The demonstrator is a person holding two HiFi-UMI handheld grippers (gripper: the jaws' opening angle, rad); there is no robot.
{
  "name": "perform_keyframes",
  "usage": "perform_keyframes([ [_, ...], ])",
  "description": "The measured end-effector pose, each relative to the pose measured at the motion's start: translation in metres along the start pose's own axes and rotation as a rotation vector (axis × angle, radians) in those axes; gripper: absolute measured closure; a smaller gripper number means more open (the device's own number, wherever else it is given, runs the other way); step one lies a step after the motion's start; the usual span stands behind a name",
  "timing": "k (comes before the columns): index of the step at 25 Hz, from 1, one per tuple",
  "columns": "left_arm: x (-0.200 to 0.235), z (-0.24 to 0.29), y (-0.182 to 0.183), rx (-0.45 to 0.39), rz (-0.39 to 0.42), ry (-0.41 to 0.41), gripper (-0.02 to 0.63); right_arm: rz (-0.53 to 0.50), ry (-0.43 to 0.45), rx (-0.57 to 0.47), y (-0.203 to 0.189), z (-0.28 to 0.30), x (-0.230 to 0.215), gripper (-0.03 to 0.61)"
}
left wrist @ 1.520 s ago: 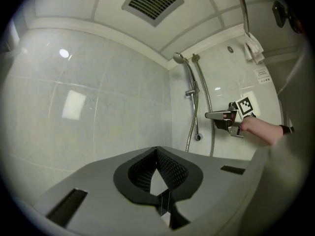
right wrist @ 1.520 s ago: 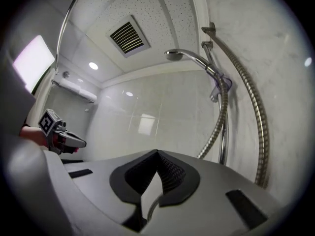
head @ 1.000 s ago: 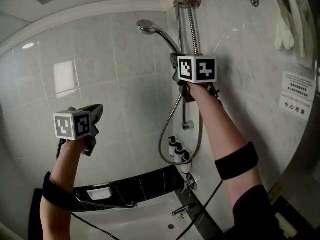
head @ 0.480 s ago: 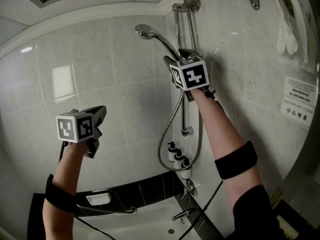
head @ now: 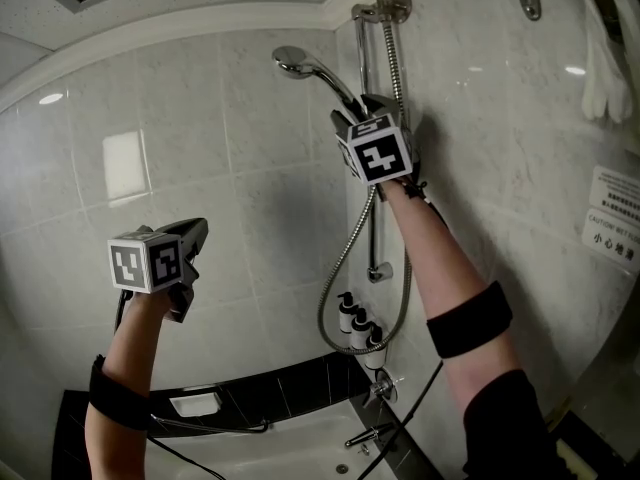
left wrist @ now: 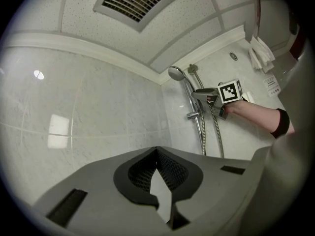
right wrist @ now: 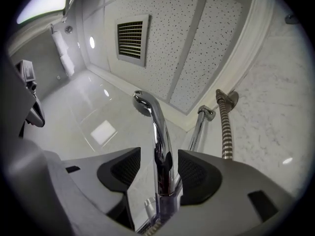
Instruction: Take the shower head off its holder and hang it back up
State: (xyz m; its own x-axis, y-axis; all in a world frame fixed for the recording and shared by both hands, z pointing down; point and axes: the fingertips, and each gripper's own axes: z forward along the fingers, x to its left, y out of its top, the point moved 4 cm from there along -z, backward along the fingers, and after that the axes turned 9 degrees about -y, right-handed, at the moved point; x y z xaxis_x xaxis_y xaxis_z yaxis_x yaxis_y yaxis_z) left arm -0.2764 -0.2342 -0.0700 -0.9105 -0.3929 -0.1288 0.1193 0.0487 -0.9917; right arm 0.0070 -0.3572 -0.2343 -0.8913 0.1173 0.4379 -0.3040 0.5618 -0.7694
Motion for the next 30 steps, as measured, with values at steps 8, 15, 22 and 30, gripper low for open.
perform_keyframes([
  [8,0.002,0.006,-0.002,0.000,0.000,0.001,0.614,-0.064,-0.071,0.016,-0.005,0.017,0.000,0.431],
  [15,0.009,0.006,-0.011,0.005,-0.012,0.007,0.614,-0.076,-0.077,-0.012,-0.007,0.020,0.000,0.431],
  [22,0.010,0.001,-0.015,0.007,-0.020,0.015,0.614,-0.096,-0.058,-0.036,0.013,0.021,0.006,0.431],
  [30,0.023,-0.014,-0.017,0.009,-0.026,0.048,0.614,-0.034,-0.042,-0.114,0.052,0.015,0.016,0.430],
])
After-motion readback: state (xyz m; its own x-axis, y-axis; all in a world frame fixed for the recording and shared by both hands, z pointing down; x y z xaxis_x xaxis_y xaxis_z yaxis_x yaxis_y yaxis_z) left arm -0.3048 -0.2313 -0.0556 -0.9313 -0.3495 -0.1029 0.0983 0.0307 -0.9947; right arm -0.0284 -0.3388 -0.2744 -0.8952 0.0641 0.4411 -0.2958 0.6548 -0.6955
